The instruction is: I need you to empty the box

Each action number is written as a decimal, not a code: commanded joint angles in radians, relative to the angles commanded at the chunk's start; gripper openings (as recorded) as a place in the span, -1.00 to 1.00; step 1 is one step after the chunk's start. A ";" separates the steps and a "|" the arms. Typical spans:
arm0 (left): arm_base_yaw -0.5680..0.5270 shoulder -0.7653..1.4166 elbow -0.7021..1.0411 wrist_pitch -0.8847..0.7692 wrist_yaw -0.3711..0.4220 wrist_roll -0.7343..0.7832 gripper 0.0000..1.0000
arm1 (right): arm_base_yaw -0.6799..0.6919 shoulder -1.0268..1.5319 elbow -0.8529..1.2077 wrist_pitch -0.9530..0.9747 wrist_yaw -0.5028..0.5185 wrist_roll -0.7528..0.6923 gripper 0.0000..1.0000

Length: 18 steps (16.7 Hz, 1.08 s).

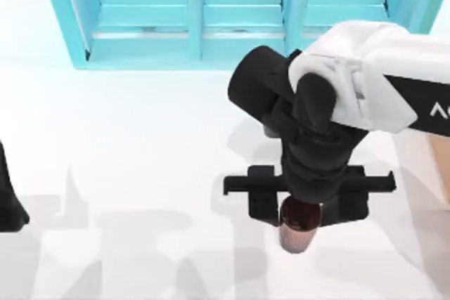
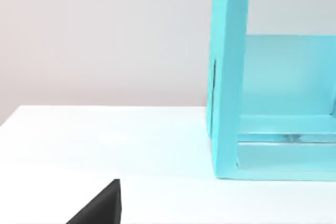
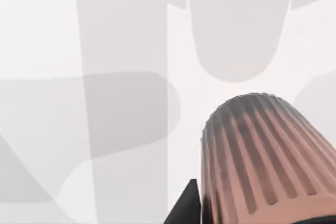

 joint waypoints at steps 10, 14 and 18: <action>0.000 0.000 0.000 0.000 0.000 0.000 1.00 | 0.007 0.045 -0.109 0.156 0.001 0.005 -1.00; 0.000 0.000 0.000 0.000 0.000 0.000 1.00 | 0.007 0.046 -0.109 0.157 0.001 0.005 -0.85; 0.000 0.000 0.000 0.000 0.000 0.000 1.00 | 0.007 0.046 -0.109 0.157 0.001 0.005 -0.25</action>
